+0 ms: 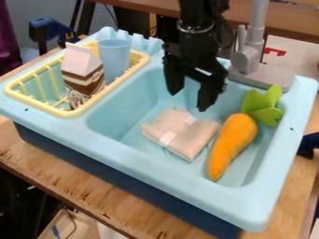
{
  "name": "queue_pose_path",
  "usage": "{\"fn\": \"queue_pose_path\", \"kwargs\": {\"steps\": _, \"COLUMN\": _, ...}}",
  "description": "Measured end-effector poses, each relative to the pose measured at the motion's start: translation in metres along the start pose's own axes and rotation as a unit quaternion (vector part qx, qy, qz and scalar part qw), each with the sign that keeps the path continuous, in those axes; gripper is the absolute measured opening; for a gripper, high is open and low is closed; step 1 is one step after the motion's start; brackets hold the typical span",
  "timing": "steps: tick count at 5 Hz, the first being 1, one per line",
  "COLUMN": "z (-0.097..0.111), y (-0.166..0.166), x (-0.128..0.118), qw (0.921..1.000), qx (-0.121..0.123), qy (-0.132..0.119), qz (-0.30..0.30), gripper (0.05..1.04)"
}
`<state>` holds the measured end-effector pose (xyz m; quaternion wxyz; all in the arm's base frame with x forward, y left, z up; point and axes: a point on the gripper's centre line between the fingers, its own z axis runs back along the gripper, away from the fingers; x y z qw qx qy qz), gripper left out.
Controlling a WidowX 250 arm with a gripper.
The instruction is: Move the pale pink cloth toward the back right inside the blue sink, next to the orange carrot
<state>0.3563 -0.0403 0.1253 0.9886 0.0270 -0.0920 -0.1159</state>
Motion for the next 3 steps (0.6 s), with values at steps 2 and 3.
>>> {"fn": "queue_pose_path", "kwargs": {"steps": 2, "z": 0.023, "y": 0.003, "x": -0.011, "qw": 0.9992, "qx": 0.009, "qy": 0.016, "qz": 0.036, "gripper": 1.001}}
{"fn": "queue_pose_path", "kwargs": {"steps": 3, "z": 0.048, "y": 0.002, "x": -0.027, "qw": 0.9964, "qx": 0.026, "qy": 0.067, "qz": 0.045, "gripper": 1.001}}
